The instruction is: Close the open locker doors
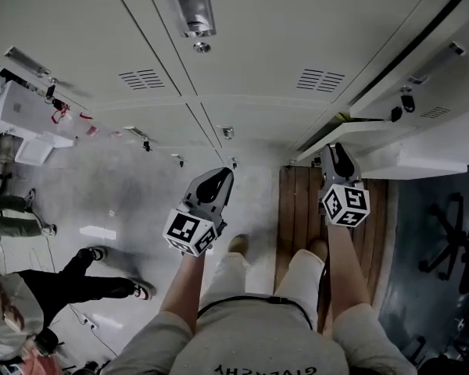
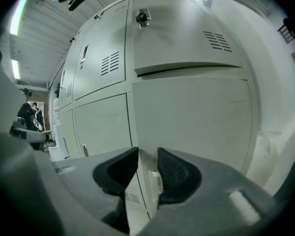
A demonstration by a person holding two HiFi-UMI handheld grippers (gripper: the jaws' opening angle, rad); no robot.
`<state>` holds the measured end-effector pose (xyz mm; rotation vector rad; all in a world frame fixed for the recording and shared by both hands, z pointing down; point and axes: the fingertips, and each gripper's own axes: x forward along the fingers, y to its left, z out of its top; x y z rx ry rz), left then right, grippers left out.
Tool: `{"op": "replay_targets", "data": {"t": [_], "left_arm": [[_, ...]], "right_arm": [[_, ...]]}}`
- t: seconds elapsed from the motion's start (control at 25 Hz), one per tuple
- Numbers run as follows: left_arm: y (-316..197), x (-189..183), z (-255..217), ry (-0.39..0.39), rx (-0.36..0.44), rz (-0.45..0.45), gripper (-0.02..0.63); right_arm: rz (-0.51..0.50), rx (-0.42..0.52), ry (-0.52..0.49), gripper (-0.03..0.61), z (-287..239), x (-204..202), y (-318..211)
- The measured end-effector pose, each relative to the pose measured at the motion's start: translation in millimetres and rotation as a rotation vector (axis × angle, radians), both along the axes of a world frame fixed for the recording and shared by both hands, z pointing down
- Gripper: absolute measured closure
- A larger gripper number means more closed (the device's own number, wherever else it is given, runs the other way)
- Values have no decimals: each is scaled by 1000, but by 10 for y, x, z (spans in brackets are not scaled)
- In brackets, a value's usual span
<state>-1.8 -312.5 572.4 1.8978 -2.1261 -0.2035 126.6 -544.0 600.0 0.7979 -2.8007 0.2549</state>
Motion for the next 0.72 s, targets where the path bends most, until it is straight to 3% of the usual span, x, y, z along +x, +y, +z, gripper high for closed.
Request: {"op": "replay_targets", "data": {"t": [0.72], "left_arm": [[-48,-84,94,2,-8,-22,597]], "right_arm": [[-8,0,-10,462,12,-244,-222]]}}
